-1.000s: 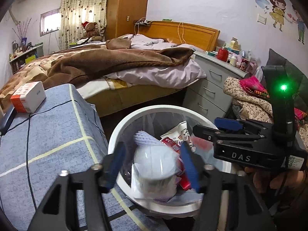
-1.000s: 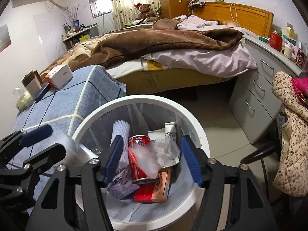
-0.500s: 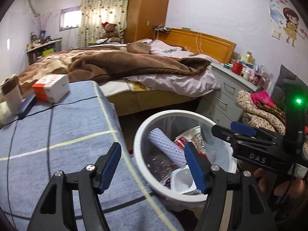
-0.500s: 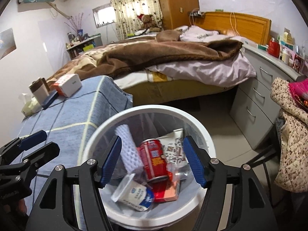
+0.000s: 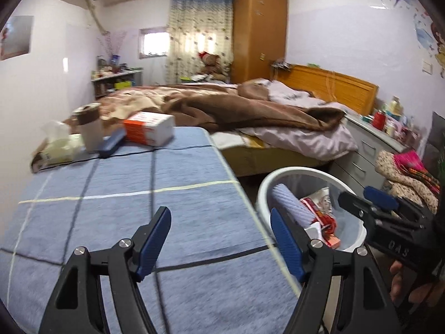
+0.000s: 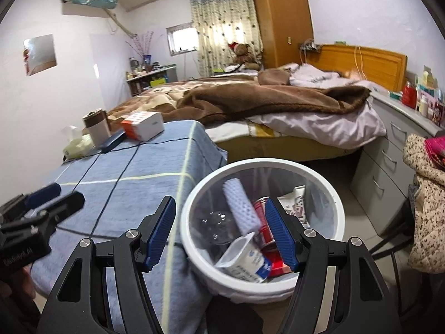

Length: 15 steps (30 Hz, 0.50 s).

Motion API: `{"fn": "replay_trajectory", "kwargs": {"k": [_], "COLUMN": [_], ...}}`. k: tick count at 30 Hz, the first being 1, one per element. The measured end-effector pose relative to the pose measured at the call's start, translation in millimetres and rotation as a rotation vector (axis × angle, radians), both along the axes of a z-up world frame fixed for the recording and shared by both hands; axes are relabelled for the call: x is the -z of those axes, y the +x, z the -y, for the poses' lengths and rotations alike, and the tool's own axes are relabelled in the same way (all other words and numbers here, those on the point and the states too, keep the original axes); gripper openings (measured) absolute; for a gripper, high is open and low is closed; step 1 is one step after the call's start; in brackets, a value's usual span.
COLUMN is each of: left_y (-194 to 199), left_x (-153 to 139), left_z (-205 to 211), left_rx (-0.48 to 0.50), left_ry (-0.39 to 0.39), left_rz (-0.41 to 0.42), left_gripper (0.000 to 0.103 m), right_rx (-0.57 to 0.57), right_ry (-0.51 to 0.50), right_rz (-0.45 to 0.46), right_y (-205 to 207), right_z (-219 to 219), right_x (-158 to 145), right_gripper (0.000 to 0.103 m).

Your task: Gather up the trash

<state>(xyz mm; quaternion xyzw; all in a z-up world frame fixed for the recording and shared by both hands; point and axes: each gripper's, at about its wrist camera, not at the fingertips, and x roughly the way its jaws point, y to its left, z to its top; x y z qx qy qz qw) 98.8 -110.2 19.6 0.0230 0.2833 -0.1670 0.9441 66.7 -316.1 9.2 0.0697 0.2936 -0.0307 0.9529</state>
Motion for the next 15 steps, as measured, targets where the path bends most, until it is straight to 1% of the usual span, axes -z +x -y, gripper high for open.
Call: {"fn": "replay_trajectory", "kwargs": {"k": [4,9,12,15], "left_y": [-16,-33,-40,-47], "left_x": [-1,5,9,15], "left_z": [-12,-25,-27,-28], "left_rx": [-0.045,-0.075,-0.087,-0.100], "left_ry": [0.024,0.032,0.047,0.070], "left_rz": [0.034,0.050,0.053,0.062], "left_gripper": [0.081,0.081,0.081,0.082], "right_rx": [-0.028,-0.031,-0.006,-0.008], "right_ry": [0.007,-0.010,-0.033,-0.027], "right_rz": [0.020,0.049,0.044,0.040], "right_y": [-9,-24,-30,-35], "right_z": [-10,-23,-29,-32], "right_x": [-1,0,3,6], "right_gripper": [0.068,0.068,0.068,0.068]}}
